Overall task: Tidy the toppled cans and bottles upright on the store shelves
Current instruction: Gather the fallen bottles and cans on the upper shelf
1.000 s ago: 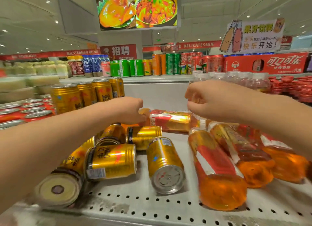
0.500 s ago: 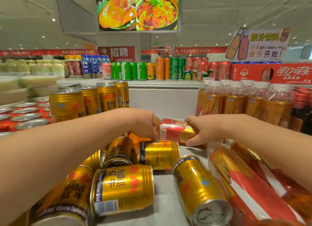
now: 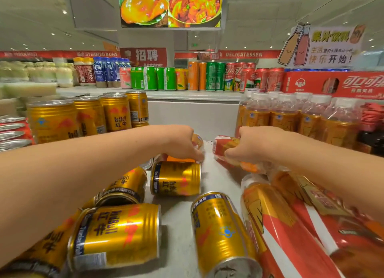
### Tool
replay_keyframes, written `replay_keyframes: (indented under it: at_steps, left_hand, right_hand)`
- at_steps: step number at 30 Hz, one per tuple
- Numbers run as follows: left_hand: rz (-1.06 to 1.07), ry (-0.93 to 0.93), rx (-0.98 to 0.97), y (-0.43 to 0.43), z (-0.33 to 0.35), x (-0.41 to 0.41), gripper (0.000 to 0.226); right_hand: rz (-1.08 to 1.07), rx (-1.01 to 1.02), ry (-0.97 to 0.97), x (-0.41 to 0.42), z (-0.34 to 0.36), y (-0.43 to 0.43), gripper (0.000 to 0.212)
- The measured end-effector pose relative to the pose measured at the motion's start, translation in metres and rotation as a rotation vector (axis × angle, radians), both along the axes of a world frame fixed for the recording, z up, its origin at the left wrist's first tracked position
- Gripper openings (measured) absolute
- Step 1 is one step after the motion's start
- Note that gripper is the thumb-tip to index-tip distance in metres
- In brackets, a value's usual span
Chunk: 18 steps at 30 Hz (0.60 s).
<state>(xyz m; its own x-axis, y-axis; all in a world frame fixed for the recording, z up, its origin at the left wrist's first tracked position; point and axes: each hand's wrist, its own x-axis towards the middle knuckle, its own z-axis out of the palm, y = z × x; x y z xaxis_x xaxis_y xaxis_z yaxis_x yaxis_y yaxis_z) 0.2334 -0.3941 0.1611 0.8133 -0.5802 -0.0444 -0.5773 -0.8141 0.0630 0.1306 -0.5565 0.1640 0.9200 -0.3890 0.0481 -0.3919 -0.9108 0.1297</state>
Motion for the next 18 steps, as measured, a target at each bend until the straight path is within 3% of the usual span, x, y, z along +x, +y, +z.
replay_keyframes:
  at_steps: [6,9,11,16,18]
  left_hand:
    - [-0.122,-0.119,-0.092,-0.044,-0.016,-0.015,0.047]
    - [-0.092,-0.154,-0.106,-0.05,-0.019,-0.018,0.051]
    - [-0.098,-0.128,-0.103,-0.046,-0.016,-0.018,0.05]
    - [-0.165,0.061,-0.181,-0.033,-0.005,-0.021,0.037]
    - [-0.169,0.089,-0.181,-0.03,-0.003,-0.024,0.044]
  right_hand:
    - [-0.02,0.13,0.028,-0.008,0.011,-0.009,0.069]
    - [-0.026,0.547,0.039,-0.017,0.02,-0.02,0.059]
    - [0.061,0.679,0.033,-0.026,0.017,-0.027,0.05]
    - [0.252,0.566,-0.053,-0.045,0.007,-0.029,0.03]
    - [0.297,0.398,-0.071,-0.051,0.007,-0.026,0.029]
